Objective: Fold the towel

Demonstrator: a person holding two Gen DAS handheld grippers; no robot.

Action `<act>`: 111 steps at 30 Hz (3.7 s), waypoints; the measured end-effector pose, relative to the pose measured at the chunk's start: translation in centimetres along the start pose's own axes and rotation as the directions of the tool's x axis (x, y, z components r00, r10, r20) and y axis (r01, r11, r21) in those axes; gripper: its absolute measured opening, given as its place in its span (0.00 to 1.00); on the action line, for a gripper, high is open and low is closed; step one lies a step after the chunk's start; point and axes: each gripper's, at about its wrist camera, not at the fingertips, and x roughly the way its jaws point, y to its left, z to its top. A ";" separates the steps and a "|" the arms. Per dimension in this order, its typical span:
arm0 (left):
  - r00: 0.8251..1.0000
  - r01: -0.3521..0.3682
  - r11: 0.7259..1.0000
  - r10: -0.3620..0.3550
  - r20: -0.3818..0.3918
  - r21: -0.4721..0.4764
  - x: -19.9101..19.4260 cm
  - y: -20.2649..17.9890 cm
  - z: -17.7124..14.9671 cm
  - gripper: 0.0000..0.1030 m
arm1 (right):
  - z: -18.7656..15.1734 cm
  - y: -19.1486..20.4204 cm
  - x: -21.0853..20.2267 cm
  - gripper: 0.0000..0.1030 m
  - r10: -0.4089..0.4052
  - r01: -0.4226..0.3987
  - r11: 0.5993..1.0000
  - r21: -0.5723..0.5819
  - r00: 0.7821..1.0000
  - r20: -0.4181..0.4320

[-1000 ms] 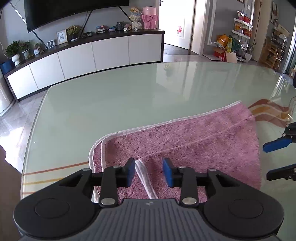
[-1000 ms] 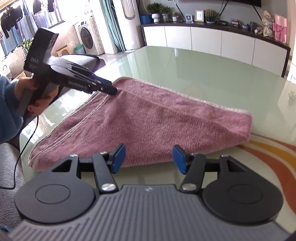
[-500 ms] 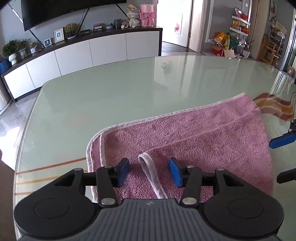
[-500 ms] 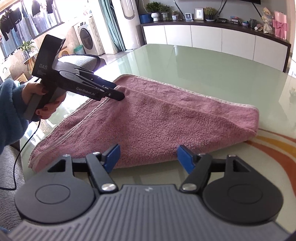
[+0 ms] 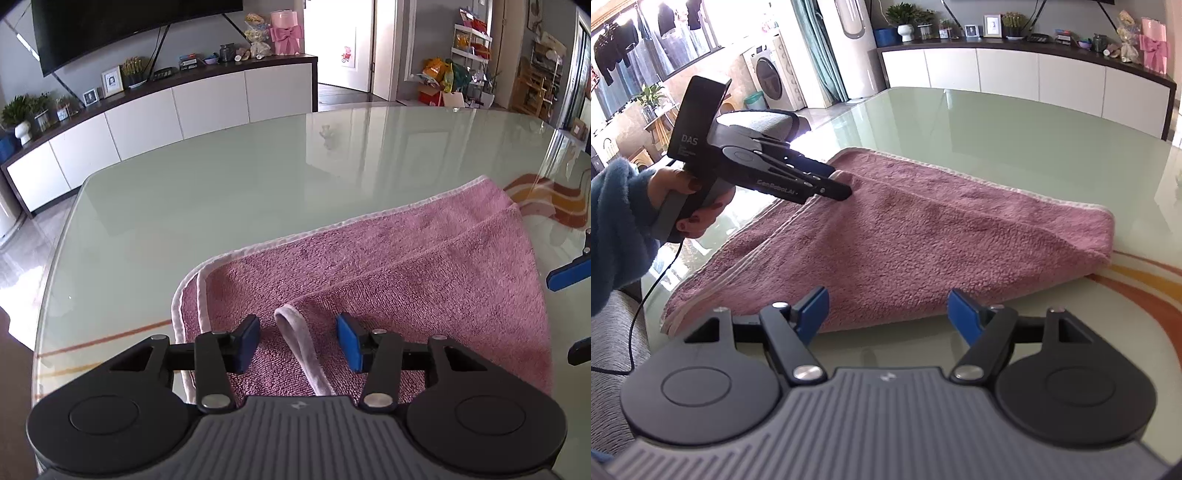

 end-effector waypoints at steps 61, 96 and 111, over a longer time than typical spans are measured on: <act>0.969 -0.235 0.971 0.238 0.069 -0.038 -1.3 2.9 3.2 0.07 | -1.6 -0.3 -0.3 0.80 0.012 -0.011 0.998 0.059 1.000 -0.013; 0.984 -0.173 0.949 0.180 0.006 -0.264 -8.5 -8.4 -2.8 0.50 | 4.1 2.8 3.5 0.33 -0.005 0.010 0.988 -0.153 0.999 0.034; 0.987 -0.161 0.876 0.157 -0.047 -0.454 -9.4 -6.3 -8.2 0.49 | 5.1 -3.9 4.1 0.32 -0.083 0.084 0.994 -0.064 0.996 0.016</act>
